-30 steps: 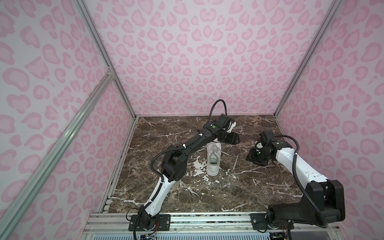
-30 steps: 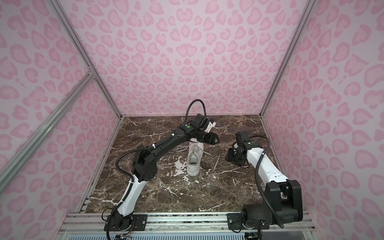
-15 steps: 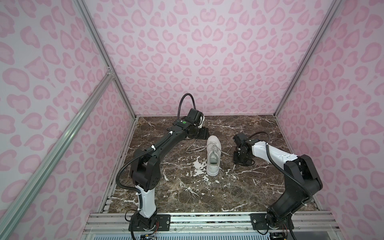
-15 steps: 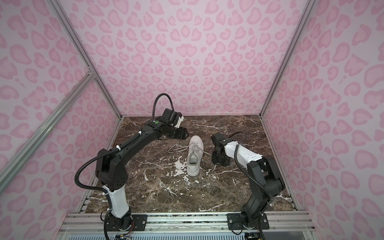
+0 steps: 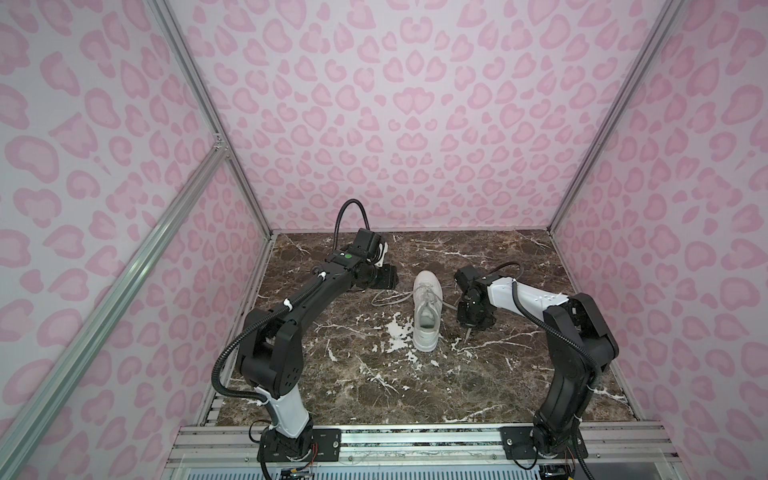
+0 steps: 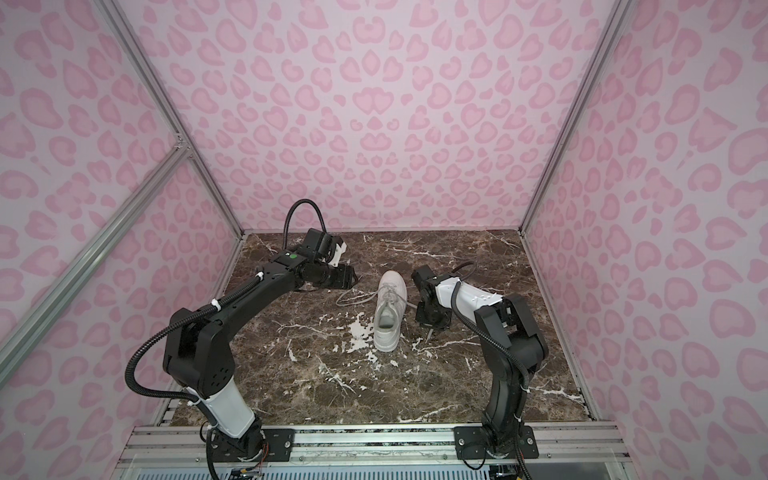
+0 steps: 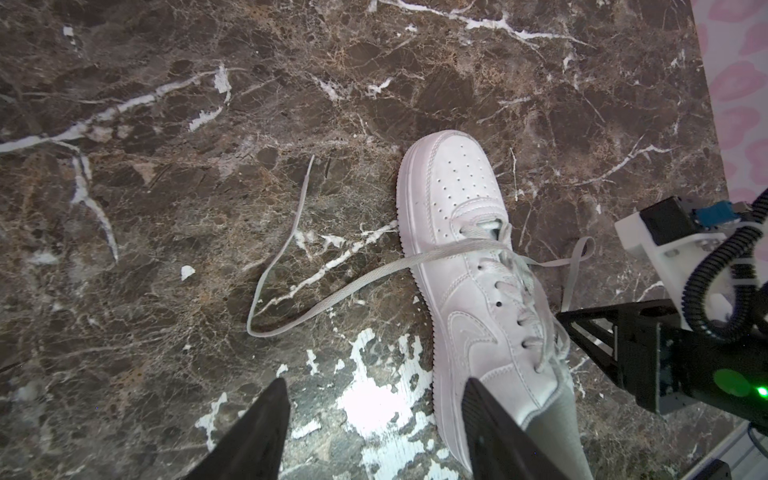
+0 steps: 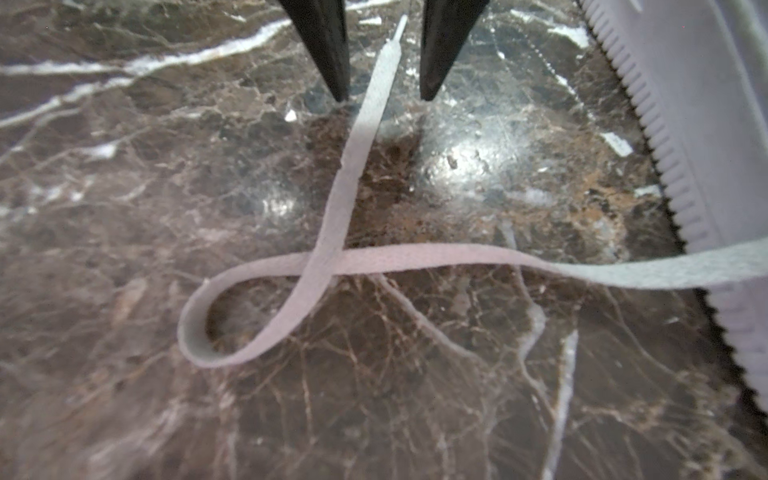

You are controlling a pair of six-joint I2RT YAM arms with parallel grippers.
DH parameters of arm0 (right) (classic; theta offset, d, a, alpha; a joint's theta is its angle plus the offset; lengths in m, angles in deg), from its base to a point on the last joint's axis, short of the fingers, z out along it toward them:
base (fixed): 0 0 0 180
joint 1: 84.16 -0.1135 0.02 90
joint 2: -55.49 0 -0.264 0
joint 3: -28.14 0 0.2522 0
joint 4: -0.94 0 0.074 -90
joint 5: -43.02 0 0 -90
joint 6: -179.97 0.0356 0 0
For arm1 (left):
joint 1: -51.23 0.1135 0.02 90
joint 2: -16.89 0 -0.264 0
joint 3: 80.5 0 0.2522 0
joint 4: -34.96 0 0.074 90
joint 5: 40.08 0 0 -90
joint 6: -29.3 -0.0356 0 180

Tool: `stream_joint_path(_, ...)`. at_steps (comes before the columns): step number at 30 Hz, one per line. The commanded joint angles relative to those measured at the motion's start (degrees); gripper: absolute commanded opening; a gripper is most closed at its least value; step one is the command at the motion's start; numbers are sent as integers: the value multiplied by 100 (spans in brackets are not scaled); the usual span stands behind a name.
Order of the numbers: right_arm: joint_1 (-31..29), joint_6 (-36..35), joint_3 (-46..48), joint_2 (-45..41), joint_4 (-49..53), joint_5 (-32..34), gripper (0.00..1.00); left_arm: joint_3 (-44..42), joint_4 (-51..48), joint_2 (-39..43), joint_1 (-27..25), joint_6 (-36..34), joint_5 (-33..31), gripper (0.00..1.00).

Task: Tie the shoes
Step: 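Grasp the lace end beside the sneaker with the right gripper and lift it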

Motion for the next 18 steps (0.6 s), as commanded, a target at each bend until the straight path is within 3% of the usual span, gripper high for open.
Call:
stream_joint_path(1, -14, 60, 60, 70, 41, 123, 30, -27, 142, 71, 11, -72, 36, 67)
stream_joint_path(18, 77, 133, 453, 117, -616, -391, 4, -104, 39, 270, 1, 78, 104, 65)
